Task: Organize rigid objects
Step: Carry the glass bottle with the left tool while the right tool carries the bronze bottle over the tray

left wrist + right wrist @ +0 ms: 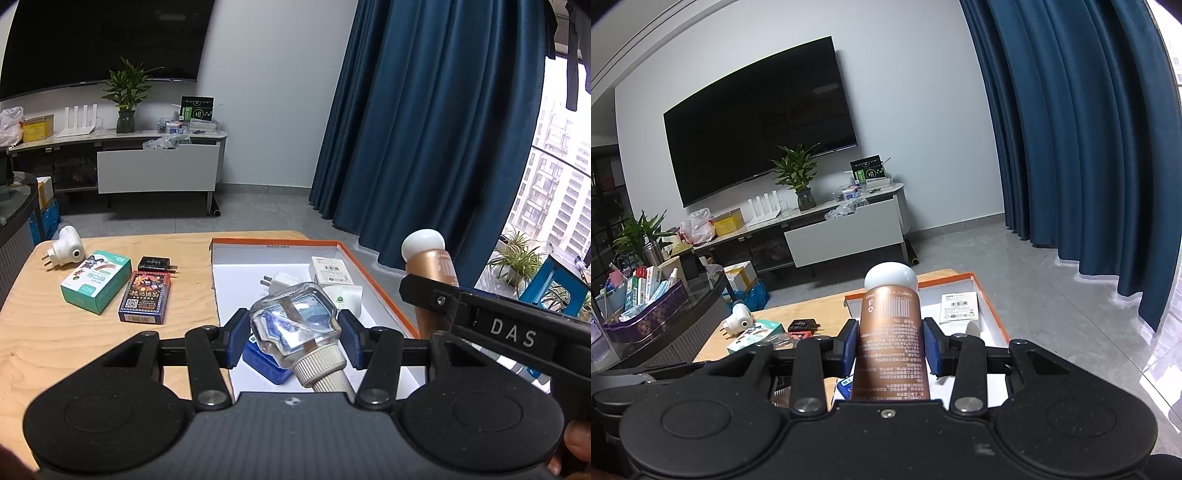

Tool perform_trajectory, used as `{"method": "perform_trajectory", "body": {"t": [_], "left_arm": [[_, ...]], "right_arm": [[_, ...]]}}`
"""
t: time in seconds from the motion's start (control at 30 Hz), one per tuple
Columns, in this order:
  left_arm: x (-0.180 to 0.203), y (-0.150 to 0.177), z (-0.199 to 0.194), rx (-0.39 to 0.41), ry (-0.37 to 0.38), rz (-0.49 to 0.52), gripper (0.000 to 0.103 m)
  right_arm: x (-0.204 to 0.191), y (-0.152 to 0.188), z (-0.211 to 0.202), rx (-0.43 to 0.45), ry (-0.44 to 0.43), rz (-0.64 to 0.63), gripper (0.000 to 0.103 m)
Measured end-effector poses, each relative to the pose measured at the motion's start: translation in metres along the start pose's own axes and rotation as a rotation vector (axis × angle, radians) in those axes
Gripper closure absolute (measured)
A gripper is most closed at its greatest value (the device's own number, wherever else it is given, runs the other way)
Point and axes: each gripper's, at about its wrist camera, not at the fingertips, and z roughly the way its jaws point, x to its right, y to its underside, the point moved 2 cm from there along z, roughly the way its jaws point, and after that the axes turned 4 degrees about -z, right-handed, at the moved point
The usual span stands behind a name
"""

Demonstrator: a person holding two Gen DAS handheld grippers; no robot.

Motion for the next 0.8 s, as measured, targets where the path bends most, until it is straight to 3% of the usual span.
{"method": "perform_trajectory", "body": {"t": [0.67,0.8], "left_arm": [[0.002,0.008,0.004,-0.030,0.012,-0.013,0.050],[0.002,0.006,0.004,-0.019,0.016,-0.004,0.056]], "right_arm": [[-0.001,0.001,0.014,-0.025,0.009,0.003,0.057],[-0.001,0.001,0.014,-0.025,0.009,0.002,0.057]]}}
